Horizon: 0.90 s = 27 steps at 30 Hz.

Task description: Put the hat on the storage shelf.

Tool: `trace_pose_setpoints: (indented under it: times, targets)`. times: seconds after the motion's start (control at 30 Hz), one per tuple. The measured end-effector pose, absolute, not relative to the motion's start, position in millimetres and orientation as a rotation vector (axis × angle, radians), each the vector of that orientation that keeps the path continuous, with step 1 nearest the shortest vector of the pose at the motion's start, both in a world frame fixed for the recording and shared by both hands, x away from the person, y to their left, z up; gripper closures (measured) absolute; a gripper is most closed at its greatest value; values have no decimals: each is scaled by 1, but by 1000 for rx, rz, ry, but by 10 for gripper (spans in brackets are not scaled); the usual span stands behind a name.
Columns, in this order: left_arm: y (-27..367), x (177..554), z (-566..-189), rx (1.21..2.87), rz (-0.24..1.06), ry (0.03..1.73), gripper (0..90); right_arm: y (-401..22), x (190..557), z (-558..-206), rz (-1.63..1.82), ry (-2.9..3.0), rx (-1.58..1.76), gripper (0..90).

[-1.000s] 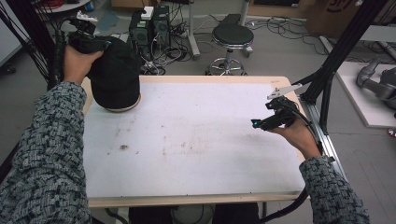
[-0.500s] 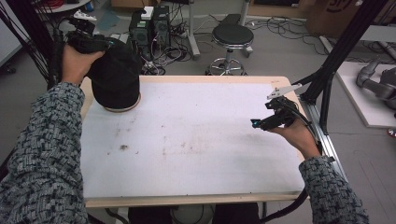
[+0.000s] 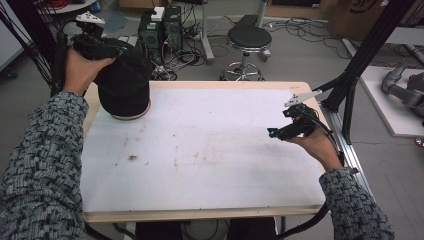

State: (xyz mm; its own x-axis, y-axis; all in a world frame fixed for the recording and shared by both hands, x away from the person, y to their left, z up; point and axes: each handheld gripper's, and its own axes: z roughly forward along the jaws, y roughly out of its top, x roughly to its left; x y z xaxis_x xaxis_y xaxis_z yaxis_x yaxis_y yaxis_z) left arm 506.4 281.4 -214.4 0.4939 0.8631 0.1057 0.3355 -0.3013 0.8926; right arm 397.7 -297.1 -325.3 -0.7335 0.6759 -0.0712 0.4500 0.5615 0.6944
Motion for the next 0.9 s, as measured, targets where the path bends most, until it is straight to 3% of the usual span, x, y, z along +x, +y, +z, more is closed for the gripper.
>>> trace_pose_setpoints:
  times: [0.9]
  targets:
    - [287, 463, -224, 1840, 706, 938, 466, -290, 400, -329, 958, 2479, 920, 61]
